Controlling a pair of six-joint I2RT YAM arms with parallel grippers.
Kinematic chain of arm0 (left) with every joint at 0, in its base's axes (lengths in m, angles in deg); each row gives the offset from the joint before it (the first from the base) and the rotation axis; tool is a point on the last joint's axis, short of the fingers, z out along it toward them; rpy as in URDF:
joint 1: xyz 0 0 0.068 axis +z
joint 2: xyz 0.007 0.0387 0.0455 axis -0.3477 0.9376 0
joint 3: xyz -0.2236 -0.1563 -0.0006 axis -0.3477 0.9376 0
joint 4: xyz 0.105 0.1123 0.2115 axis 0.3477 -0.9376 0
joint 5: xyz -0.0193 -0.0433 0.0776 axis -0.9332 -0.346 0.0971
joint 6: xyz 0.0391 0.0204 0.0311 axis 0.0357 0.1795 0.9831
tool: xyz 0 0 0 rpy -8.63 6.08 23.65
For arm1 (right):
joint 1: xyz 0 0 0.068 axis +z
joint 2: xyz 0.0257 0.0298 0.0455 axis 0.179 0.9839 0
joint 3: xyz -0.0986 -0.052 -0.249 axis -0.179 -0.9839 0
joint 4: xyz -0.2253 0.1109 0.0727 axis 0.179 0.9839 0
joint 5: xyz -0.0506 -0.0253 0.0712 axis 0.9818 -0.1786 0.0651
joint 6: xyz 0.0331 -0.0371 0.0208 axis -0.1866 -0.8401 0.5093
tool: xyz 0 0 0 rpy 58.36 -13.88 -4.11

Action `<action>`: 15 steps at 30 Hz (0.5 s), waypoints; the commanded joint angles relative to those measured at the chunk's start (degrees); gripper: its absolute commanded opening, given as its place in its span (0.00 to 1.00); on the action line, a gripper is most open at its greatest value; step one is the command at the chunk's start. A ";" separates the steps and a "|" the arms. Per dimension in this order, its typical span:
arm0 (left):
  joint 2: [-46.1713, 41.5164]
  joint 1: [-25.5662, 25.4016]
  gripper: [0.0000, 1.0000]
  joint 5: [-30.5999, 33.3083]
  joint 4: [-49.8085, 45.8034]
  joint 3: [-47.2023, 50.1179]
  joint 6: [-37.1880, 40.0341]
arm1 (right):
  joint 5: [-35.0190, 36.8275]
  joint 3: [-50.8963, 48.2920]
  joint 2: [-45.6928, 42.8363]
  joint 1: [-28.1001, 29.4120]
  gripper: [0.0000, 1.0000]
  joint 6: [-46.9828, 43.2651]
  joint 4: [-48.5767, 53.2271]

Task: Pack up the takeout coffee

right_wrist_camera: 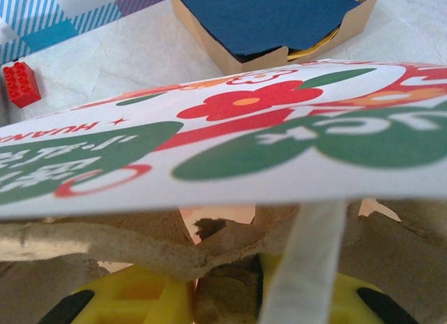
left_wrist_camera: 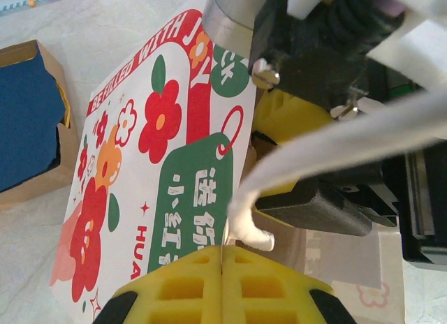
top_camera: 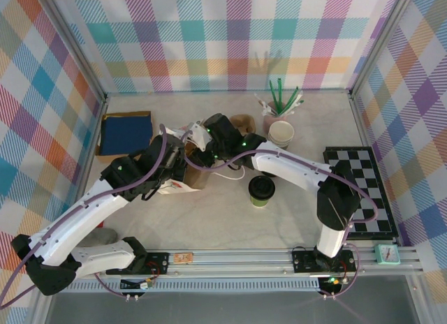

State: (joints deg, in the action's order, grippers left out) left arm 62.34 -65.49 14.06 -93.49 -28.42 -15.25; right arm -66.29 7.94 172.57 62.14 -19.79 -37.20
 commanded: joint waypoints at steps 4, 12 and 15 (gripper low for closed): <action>0.19 -0.47 0.00 1.00 -0.09 -1.42 0.85 | 0.58 -1.56 -0.72 0.55 0.27 1.33 -2.73; 0.01 -0.48 0.00 1.23 -0.28 -1.37 0.76 | -0.21 -1.12 -0.56 0.46 0.35 1.71 -2.09; -0.23 -0.47 0.00 1.19 -0.29 -1.38 0.76 | -0.72 -0.89 -0.53 0.46 0.37 1.63 -1.86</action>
State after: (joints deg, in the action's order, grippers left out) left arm 62.43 -65.49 14.27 -93.51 -28.42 -15.25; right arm -66.21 6.90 172.57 62.16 -18.44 -37.96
